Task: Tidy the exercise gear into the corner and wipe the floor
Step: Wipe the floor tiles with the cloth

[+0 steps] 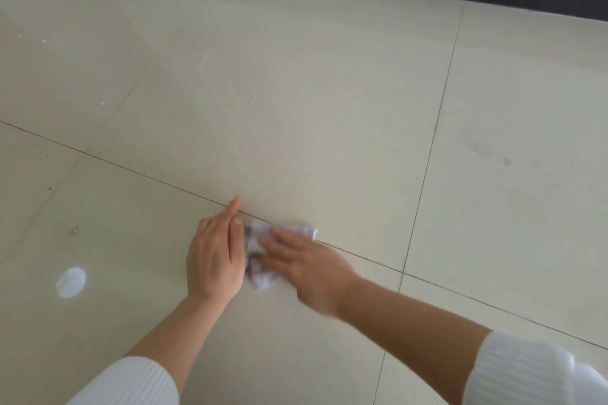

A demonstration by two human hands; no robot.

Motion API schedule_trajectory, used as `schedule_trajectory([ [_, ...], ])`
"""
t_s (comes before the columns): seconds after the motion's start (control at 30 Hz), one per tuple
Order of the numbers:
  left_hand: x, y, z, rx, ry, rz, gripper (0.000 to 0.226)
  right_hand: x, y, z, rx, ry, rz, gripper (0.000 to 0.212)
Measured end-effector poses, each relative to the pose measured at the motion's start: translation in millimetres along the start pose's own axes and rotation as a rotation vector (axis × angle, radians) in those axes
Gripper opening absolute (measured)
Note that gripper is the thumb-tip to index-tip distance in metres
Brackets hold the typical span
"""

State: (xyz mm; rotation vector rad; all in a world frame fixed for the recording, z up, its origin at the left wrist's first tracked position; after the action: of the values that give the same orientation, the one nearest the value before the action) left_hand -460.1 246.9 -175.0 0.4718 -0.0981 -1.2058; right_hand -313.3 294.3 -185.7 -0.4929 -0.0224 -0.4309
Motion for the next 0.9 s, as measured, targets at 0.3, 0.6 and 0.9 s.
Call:
schedule_trajectory([
  [0.3,-2,4,-3,-0.065,-0.096,0.005,0.057,19,94,54,-0.073,0.05,-0.066,0.081],
  [0.6,10,10,-25,-0.231,-0.231,0.014,0.063,60,117,52,-0.017,0.416,-0.671,0.074],
  [0.9,23,28,-41,-0.24,-0.262,0.119,0.066,169,-10,-27,0.14,-0.106,0.224,0.044],
])
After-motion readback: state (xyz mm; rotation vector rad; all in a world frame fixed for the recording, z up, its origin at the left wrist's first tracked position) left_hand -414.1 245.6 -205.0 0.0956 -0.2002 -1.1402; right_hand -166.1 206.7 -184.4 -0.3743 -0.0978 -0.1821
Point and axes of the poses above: each hand's wrist, its own x-axis away from the middle knuckle, its own z-axis out of the back of the hand, y = z × x, the point moved 5 cm from there along -x, towards the middle knuckle, and after that the axes turned 12 degrees about -z, right-handed, at the moved point
